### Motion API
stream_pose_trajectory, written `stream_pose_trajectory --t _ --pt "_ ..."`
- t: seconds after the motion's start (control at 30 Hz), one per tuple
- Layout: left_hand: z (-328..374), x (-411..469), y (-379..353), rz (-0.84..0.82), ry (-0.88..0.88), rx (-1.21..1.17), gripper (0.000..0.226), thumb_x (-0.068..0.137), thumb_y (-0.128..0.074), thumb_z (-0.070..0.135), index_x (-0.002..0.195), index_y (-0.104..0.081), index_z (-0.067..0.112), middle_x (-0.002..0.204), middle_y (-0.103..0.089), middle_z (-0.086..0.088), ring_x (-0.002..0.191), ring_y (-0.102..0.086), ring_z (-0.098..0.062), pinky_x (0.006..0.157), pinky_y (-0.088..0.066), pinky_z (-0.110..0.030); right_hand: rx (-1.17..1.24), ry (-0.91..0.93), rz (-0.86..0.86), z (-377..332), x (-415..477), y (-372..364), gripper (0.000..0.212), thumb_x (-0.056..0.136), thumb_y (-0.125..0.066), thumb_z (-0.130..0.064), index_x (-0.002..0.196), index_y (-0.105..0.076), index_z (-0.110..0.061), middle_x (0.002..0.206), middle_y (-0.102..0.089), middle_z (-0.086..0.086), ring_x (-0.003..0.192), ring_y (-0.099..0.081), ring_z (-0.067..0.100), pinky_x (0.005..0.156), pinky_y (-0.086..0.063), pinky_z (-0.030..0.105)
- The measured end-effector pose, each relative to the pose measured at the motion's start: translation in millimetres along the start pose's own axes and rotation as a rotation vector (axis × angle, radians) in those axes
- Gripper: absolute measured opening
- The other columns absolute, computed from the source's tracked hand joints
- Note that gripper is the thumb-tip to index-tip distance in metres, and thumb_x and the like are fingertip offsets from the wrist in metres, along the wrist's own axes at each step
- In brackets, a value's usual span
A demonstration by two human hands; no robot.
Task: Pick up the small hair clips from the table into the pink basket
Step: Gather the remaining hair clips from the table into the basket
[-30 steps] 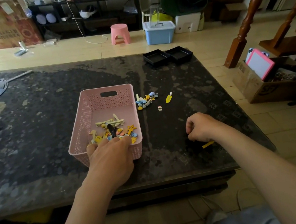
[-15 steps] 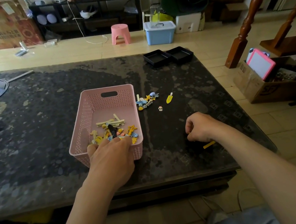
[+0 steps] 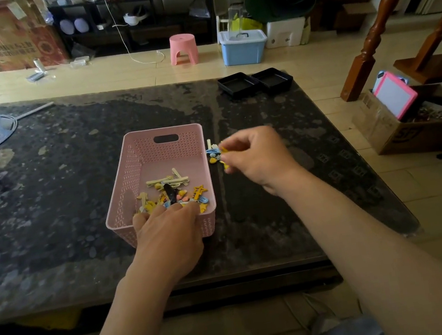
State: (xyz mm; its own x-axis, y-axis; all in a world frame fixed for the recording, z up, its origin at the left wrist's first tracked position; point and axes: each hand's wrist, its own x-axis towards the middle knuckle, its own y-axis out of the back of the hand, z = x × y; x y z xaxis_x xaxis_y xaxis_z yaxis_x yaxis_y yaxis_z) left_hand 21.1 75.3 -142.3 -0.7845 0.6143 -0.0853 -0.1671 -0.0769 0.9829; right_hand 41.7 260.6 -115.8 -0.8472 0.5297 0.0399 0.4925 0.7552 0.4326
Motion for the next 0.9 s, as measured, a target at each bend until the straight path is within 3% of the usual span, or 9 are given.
stream_pose_trajectory --t 0.17,0.27,0.33,0.4,0.47,0.53,0.7,0.8,0.9 --pt "-0.7 -0.2 -1.9 0.030 -0.006 0.007 0.014 0.098 -0.041 0.034 0.107 -0.050 0.031 0.108 -0.058 0.005 0.103 -0.049 -0.022 0.093 -0.030 -0.047 0.054 0.114 -0.245 -19.6 -15.4 -32.0 0.047 0.090 -0.064 -0.002 0.136 -0.058 -0.012 0.132 -0.063 0.010 0.118 -0.062 0.017 0.102 -0.050 0.035" --pt "-2.0 -0.5 -1.9 0.056 -0.011 0.002 0.005 0.098 -0.039 0.034 0.095 -0.043 0.032 0.105 -0.058 0.005 0.101 -0.049 -0.023 0.088 -0.029 -0.045 0.055 0.134 -0.312 -18.9 -17.3 -24.9 0.058 0.091 -0.056 0.002 0.146 -0.047 -0.015 0.146 -0.051 0.009 0.132 -0.051 0.019 0.105 -0.046 0.030" --pt "-1.9 -0.7 -1.1 0.043 -0.009 -0.006 0.004 0.098 -0.040 0.034 0.095 -0.041 0.033 0.105 -0.058 0.005 0.101 -0.049 -0.023 0.090 -0.029 -0.046 -0.065 0.139 -0.294 -10.7 -10.6 -6.5 0.059 0.089 -0.058 0.001 0.144 -0.049 -0.018 0.146 -0.052 0.005 0.131 -0.051 0.019 0.100 -0.047 0.027" --pt "-2.1 -0.4 -1.0 0.026 -0.007 -0.009 0.002 0.099 -0.040 0.034 0.097 -0.042 0.034 0.105 -0.058 0.005 0.101 -0.049 -0.023 0.094 -0.030 -0.048 -0.359 0.107 -0.288 4.7 -3.4 21.4 0.058 0.086 -0.063 -0.005 0.140 -0.053 -0.024 0.144 -0.053 0.001 0.128 -0.054 0.019 0.099 -0.048 0.029" --pt "-2.6 0.5 -2.3 0.016 -0.004 -0.002 0.008 0.099 -0.041 0.034 0.105 -0.047 0.033 0.107 -0.058 0.004 0.103 -0.049 -0.023 0.096 -0.030 -0.049 -0.665 0.024 -0.307 24.7 -3.5 51.7 0.056 0.085 -0.067 -0.011 0.136 -0.056 -0.031 0.139 -0.054 0.000 0.119 -0.057 0.018 0.093 -0.048 0.029" --pt "-3.2 1.4 -2.7 0.012 -0.001 0.000 0.012 0.099 -0.042 0.034 0.109 -0.049 0.033 0.108 -0.058 0.005 0.104 -0.049 -0.023 0.095 -0.029 -0.048 -0.825 -0.091 -0.358 43.8 -12.3 76.0 0.050 0.084 -0.068 -0.009 0.128 -0.061 -0.033 0.133 -0.054 0.002 0.112 -0.057 0.017 0.086 -0.048 0.027" --pt "-1.0 1.9 -0.4 0.012 0.003 -0.031 0.006 0.099 -0.042 0.033 0.103 -0.046 0.034 0.104 -0.057 0.007 0.103 -0.048 -0.022 0.093 -0.028 -0.046 -0.928 -0.281 -0.491 72.9 -32.9 94.3 0.033 0.080 -0.080 -0.017 0.109 -0.067 -0.028 0.120 -0.055 -0.003 0.112 -0.057 0.017 0.086 -0.052 0.029" --pt "-0.1 0.3 0.2 0.010 0.004 -0.040 0.003 0.099 -0.043 0.033 0.097 -0.041 0.035 0.103 -0.056 0.007 0.102 -0.049 -0.021 0.095 -0.028 -0.047 -0.924 -0.304 -0.496 81.3 -31.4 87.9 0.018 0.082 -0.078 -0.017 0.090 -0.066 -0.027 0.105 -0.058 -0.007 0.097 -0.058 0.014 0.076 -0.052 0.026" --pt "-0.4 -0.6 -1.1 0.021 0.002 -0.034 0.004 0.099 -0.042 0.032 0.102 -0.044 0.034 0.105 -0.057 0.007 0.103 -0.049 -0.021 0.095 -0.028 -0.047 -0.951 -0.334 -0.500 86.2 -24.3 82.6 0.008 0.085 -0.074 -0.017 0.082 -0.070 -0.023 0.095 -0.065 -0.003 0.086 -0.062 0.012 0.078 -0.057 0.031"
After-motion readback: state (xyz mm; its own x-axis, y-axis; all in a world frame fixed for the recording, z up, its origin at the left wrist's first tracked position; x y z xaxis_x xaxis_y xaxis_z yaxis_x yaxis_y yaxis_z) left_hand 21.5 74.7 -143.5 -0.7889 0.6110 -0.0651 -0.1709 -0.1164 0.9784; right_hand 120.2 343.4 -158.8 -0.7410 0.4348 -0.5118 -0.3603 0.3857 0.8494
